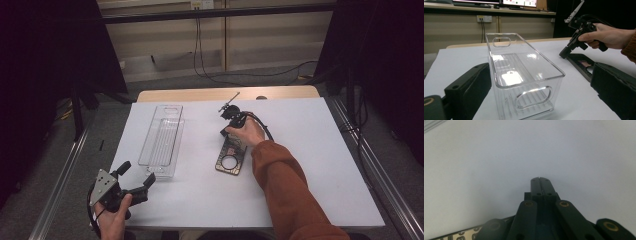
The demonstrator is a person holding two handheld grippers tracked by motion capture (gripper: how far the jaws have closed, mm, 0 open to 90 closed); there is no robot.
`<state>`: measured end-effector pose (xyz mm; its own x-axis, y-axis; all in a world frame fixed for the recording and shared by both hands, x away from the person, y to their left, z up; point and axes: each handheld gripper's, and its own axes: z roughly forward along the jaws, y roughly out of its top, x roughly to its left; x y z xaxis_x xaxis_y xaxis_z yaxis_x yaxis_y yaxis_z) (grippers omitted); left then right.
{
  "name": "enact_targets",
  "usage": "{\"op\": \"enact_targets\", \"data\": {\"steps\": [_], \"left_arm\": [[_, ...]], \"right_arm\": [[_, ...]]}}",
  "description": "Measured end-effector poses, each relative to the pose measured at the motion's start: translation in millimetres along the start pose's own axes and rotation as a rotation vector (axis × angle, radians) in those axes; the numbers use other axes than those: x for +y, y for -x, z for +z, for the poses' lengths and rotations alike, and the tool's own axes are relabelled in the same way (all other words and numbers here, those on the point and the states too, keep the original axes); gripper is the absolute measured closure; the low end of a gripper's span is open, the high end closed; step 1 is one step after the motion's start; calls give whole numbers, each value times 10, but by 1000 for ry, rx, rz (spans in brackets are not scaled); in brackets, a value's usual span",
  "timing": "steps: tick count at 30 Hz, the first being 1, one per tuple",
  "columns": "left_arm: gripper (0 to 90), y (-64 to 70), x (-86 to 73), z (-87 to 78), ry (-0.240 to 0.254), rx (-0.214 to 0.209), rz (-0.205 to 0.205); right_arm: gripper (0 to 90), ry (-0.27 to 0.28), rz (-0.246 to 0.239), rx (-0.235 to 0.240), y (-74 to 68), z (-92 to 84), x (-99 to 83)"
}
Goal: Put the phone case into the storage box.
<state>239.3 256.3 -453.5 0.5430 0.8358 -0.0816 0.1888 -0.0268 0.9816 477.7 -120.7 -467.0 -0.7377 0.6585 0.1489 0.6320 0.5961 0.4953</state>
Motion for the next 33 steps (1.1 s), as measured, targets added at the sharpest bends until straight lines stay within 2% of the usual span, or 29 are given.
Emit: {"op": "enact_targets", "data": {"steps": [6,12,16,17,24,33], "left_arm": [[33,-3,2,0,-5,5,3],[34,2,3,9,-3,5,-2],[33,2,3,10,-4,7,0],[34,3,4,8,-5,8,1],[34,-3,1,9,-4,6,-3],[33,5,2,10,-4,12,-4]], "right_arm": [[900,-8,1,-10,50,-70,-93],[900,13,25,-14,127,-147,-230],[900,18,16,-20,161,-189,-300],[900,14,28,-19,157,-201,-311],[900,12,23,-34,192,-279,-427],[900,36,31,-42,222,-346,-567]]}}
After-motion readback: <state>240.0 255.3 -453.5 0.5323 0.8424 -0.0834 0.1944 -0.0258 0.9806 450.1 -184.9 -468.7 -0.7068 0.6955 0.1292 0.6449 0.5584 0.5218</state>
